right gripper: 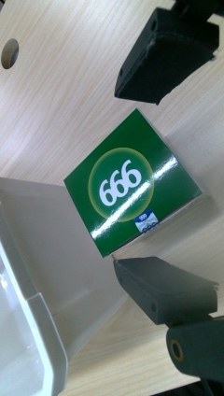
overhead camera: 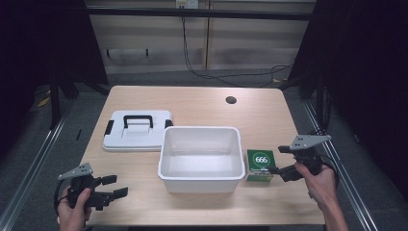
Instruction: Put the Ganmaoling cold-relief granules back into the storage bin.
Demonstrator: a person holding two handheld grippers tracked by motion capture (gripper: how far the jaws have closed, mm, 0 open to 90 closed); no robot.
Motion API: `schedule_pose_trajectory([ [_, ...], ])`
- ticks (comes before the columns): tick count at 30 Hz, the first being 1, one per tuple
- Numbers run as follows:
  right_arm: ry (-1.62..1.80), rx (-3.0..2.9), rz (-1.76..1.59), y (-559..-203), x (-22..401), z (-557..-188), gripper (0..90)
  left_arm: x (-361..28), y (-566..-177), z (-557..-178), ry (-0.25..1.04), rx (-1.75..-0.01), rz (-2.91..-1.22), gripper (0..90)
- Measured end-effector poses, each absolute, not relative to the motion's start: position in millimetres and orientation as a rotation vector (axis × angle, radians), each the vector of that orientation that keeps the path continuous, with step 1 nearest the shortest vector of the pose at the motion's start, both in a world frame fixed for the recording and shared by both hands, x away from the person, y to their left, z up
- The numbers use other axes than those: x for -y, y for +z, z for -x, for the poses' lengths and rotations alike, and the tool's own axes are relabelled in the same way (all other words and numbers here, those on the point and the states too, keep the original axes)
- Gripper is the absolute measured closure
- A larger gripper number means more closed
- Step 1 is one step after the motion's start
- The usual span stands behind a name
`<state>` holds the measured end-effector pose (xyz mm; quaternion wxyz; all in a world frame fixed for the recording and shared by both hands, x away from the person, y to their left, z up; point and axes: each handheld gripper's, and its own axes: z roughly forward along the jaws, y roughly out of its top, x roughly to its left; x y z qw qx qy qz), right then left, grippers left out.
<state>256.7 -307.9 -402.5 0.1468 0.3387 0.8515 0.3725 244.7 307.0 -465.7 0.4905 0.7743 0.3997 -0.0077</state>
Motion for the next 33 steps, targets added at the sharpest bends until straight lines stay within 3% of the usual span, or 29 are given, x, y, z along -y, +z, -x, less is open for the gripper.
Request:
schedule_pose_trajectory([
  [33, 0.71, -2.923, -0.666, -377, 271, -315, 13.7, -308, -465, -244, -0.024, -0.967, -1.873, 16.1],
])
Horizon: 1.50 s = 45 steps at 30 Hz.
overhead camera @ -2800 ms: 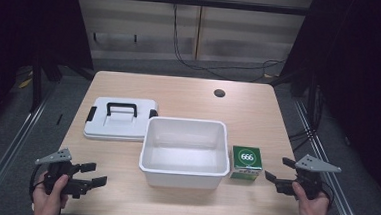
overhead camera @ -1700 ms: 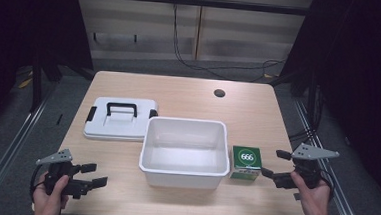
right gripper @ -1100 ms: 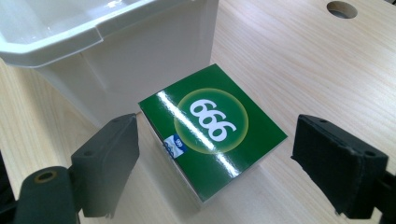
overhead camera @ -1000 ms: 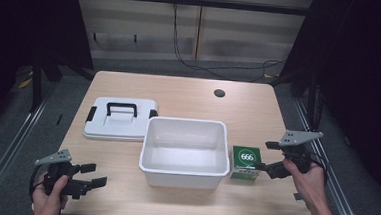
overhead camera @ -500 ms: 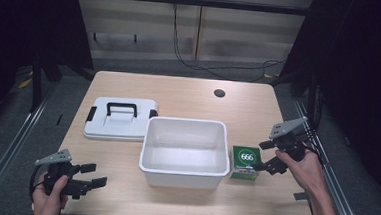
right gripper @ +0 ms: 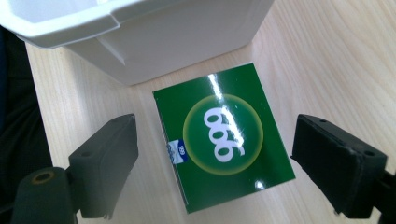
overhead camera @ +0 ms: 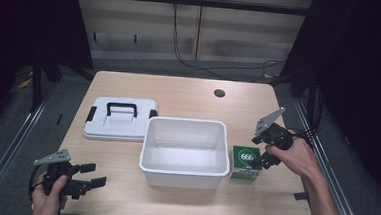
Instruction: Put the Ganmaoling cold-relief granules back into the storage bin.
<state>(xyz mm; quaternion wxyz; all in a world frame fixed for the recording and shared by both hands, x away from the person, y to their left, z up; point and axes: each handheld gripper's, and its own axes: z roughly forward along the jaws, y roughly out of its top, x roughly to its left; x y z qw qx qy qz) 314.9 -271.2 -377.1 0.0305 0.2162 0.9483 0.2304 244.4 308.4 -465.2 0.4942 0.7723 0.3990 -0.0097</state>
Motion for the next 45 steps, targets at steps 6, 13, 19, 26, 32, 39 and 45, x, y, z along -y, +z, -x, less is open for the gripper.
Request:
schedule_pose_trajectory([
  [6, 0.625, -3.006, -0.582, -384, 259, -319, 12.0, -308, -465, -244, -0.023, -0.967, -1.875, 16.1],
  [13, 0.553, -3.044, -0.493, -384, 252, -325, 10.6, -308, -466, -245, -0.026, -0.967, -1.874, 16.1],
  [19, 0.475, -3.046, -0.4, -387, 248, -328, 9.3, -308, -466, -245, -0.025, -0.964, -1.879, 16.1],
  [26, 0.376, -3.076, -0.33, -394, 243, -333, 9.3, -307, -466, -245, -0.032, -0.962, -1.886, 16.1],
  [32, 0.321, -3.089, -0.283, -399, 240, -336, 9.3, -307, -467, -245, -0.036, -0.967, -1.883, 16.1],
  [39, 0.264, -3.12, -0.253, -405, 239, -337, 9.3, -307, -467, -246, -0.033, -0.97, -1.887, 16.1],
  [45, 0.206, -3.135, -0.24, -412, 239, -337, 9.5, -308, -467, -246, -0.028, -0.979, -1.884, 16.1],
])
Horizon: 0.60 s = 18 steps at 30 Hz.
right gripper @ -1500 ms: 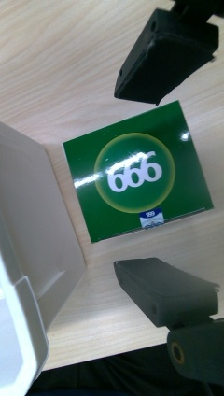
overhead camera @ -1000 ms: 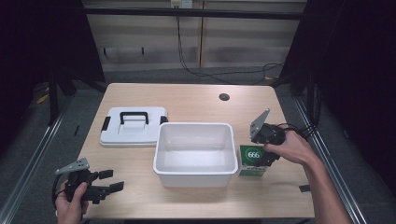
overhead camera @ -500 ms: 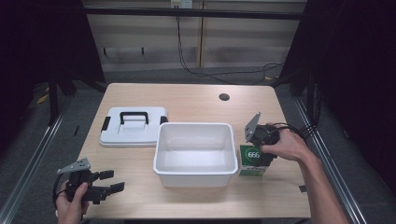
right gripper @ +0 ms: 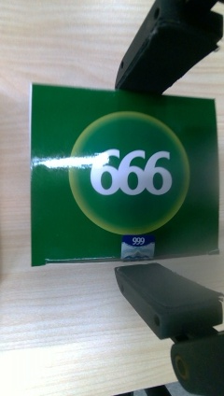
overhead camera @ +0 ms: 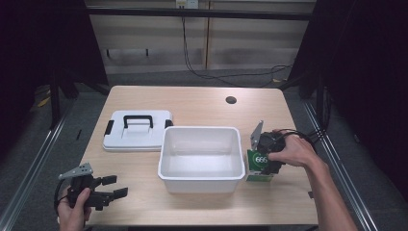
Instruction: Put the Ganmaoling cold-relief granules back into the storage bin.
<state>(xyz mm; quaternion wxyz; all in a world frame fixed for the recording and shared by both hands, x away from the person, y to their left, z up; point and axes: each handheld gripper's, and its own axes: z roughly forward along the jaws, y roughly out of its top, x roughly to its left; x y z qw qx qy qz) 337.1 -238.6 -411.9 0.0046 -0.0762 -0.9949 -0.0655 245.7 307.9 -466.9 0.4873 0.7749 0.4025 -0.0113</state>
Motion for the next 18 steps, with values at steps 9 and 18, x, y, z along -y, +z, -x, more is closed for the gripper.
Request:
schedule_pose_trajectory([
  [9, -0.151, 3.132, 0.228, -417.7, 234.2, -336.4, 13.9, -308.7, -466.9, -245.6, -0.025, -0.988, -1.878, 16.1],
  [18, -0.15, 3.13, 0.252, -417.5, 233.9, -337.4, 15.8, -309.2, -466.5, -245.8, -0.022, -0.99, -1.878, 16.1],
])
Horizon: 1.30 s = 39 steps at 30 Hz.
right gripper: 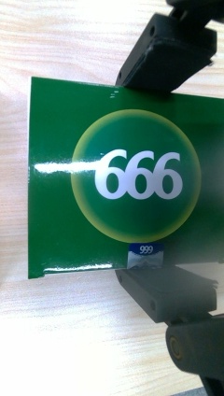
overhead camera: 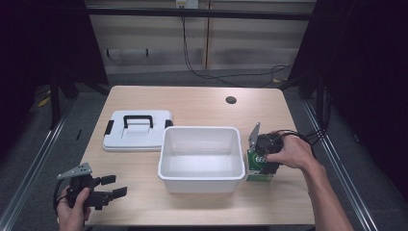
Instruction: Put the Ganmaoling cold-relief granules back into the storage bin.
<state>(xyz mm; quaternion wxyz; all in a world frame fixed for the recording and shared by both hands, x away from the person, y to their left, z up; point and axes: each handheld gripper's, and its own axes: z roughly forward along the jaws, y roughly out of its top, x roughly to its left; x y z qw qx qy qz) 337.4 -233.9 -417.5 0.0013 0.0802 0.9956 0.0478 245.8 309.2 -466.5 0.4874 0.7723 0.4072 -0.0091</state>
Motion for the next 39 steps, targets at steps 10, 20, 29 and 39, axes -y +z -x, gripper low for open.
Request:
schedule_pose_trajectory([
  [10, 0.166, -3.15, -0.252, -416, 235, -339, 16.4, -309, -467, -246, -0.023, -0.994, -1.874, 16.1],
  [20, 0.229, -3.138, -0.297, -406, 245, -335, 16.4, -309, -466, -246, -0.022, -0.987, -1.88, 16.1],
  [29, 0.344, -3.108, -0.344, -395, 257, -331, 16.4, -309, -466, -246, -0.025, -0.991, -1.873, 16.1],
  [39, 0.44, -3.079, -0.373, -385, 269, -325, 16.5, -309, -466, -246, -0.026, -0.989, -1.875, 16.1],
])
